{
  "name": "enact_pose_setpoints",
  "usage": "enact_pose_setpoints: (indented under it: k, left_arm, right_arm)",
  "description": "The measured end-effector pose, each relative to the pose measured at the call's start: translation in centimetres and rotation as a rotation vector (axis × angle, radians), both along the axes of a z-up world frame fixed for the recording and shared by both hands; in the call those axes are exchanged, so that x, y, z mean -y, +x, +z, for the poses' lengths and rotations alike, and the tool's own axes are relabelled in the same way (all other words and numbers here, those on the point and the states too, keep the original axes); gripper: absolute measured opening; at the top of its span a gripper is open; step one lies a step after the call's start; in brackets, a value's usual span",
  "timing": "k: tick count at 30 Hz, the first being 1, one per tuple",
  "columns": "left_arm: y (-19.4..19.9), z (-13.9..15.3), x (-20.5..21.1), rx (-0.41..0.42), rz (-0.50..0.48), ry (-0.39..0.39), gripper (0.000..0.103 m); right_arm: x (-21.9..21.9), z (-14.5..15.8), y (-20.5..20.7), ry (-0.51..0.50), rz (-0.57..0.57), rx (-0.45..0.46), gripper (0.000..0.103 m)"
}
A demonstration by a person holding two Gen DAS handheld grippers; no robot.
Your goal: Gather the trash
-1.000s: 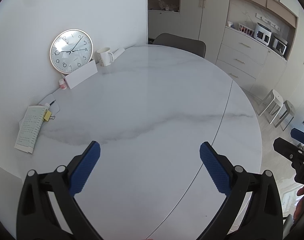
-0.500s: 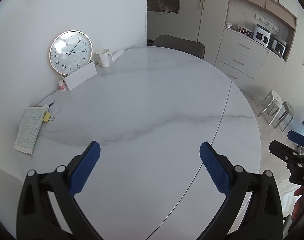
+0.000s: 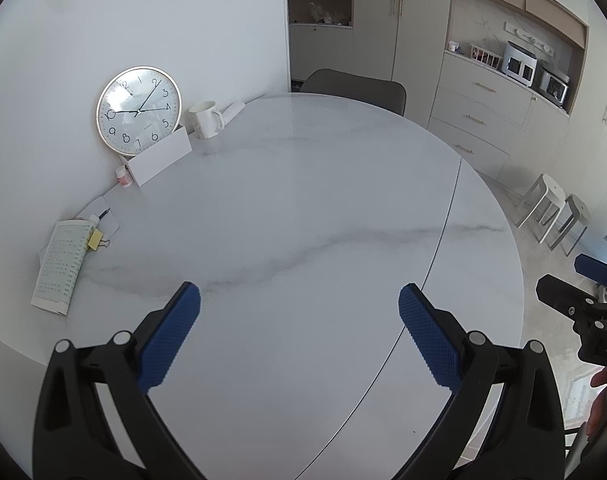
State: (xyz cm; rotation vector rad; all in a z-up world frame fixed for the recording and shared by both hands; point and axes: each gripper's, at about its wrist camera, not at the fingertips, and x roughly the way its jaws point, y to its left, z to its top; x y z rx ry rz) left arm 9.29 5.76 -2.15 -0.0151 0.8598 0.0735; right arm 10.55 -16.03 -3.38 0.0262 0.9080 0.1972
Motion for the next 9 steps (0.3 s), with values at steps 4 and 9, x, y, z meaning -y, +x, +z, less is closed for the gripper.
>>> enact_pose_setpoints:
  k: [4,9]
  left_arm:
    - [0.04,-0.22,0.01,-0.011,-0.001,-0.010,0.095]
    - [-0.04,-0.36,0.18,-0.020,-0.005,-0.011,0.095]
  right_arm:
    - [0.12,-0.10,-0.21,0.002,-0.002,-0.002,0.101]
    - [0.23,-0.03,-0.30,0.004,-0.005,-0.002,0.101]
